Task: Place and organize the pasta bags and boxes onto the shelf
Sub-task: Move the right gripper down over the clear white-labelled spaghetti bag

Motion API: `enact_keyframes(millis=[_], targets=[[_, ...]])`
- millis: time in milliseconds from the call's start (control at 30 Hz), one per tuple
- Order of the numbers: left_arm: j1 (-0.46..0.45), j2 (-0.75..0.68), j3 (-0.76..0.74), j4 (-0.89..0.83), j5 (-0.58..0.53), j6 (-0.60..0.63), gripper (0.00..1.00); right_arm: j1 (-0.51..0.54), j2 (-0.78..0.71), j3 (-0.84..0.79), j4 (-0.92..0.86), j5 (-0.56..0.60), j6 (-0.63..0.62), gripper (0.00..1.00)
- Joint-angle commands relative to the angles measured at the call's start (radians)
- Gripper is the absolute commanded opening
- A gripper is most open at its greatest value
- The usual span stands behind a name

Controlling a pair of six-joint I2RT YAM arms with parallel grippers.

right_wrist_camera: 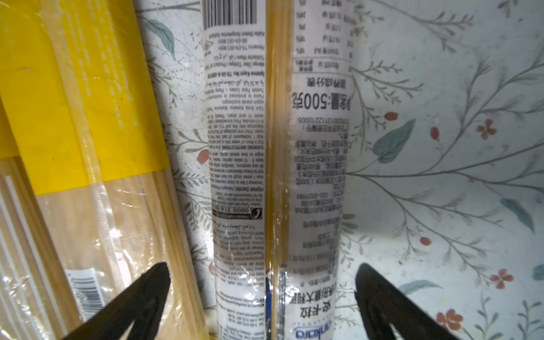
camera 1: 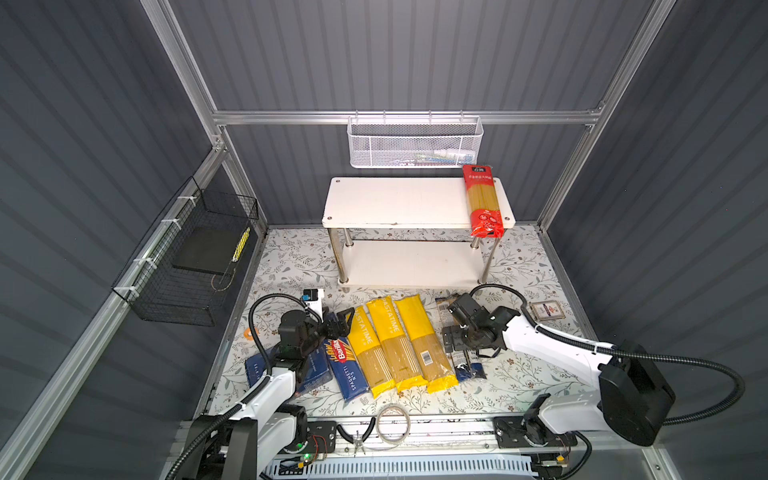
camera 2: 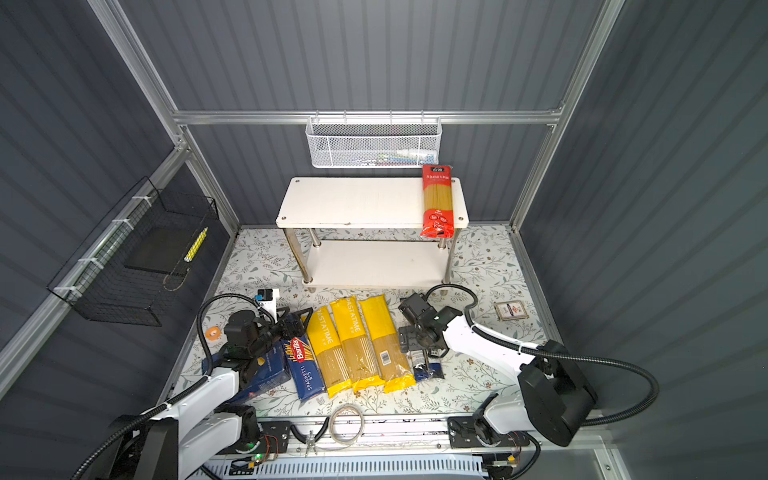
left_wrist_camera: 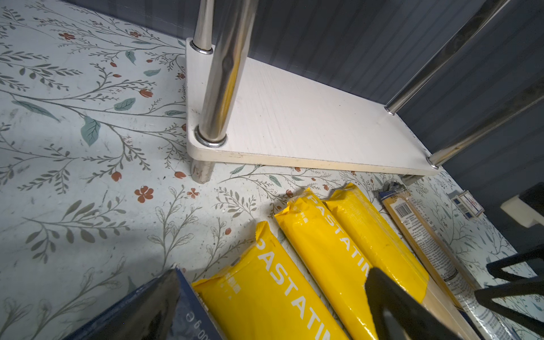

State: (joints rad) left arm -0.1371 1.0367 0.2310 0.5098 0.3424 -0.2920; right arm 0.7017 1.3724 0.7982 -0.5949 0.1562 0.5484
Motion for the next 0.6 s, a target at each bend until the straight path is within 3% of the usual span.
enact_keyframes(millis=[0,567], targets=[[-0.006,-0.006,0.031,-0.010,0.021,0.021,1.00,-0.003,0.007,-0.015,0.004,0.000,-0.006,0.99],[-0.006,-0.013,0.028,-0.013,0.016,0.023,1.00,-0.010,0.067,-0.057,0.051,0.004,0.008,0.99]])
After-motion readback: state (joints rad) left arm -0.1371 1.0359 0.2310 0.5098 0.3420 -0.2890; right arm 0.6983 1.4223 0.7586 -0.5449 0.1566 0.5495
